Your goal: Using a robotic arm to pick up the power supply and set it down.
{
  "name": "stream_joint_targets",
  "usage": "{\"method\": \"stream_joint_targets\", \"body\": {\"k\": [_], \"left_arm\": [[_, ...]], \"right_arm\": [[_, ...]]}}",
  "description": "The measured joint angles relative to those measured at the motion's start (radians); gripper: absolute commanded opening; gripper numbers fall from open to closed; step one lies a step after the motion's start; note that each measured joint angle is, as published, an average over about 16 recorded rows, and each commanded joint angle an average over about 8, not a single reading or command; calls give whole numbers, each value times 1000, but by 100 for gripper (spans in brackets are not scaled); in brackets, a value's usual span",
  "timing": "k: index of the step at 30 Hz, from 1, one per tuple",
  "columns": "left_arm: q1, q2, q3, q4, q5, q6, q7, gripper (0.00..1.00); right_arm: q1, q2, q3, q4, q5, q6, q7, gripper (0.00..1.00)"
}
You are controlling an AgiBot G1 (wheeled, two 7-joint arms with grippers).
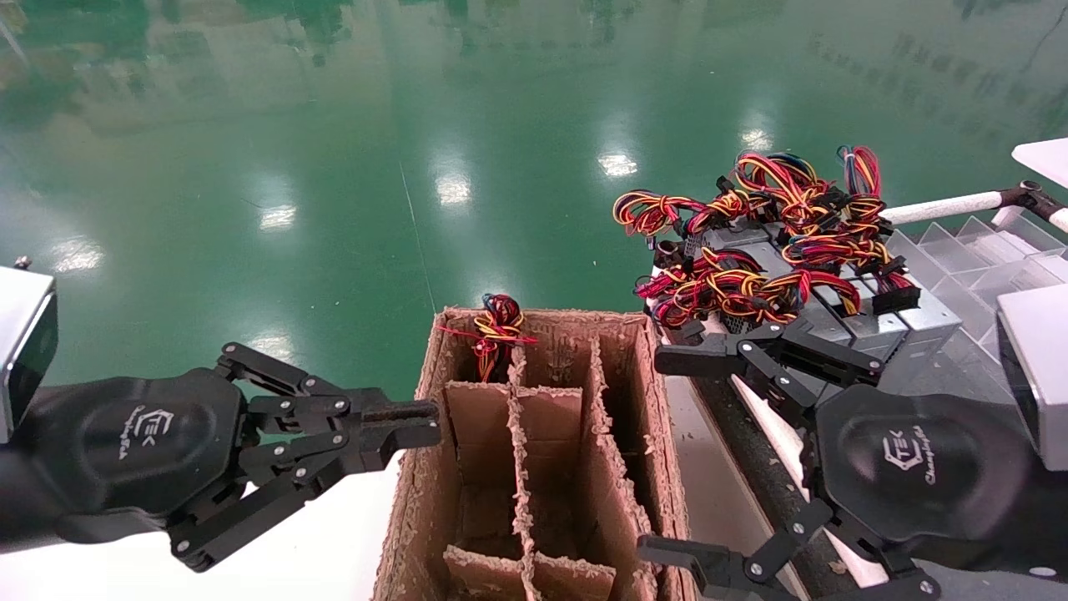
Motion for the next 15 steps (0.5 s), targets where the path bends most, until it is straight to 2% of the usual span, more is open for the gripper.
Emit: {"method": "stream_joint_targets", "body": {"k": [6, 7, 15], "left_arm": [[0, 0, 0, 0, 0, 0, 0, 92], [0, 0, 0, 0, 0, 0, 0, 100], [0, 0, 0, 0, 0, 0, 0, 100]], "right_arm": [[0, 0, 0, -1, 0, 1, 0, 100], [0, 0, 0, -2, 0, 1, 1, 100], [2, -7, -2, -24, -10, 24, 6, 100]]}}
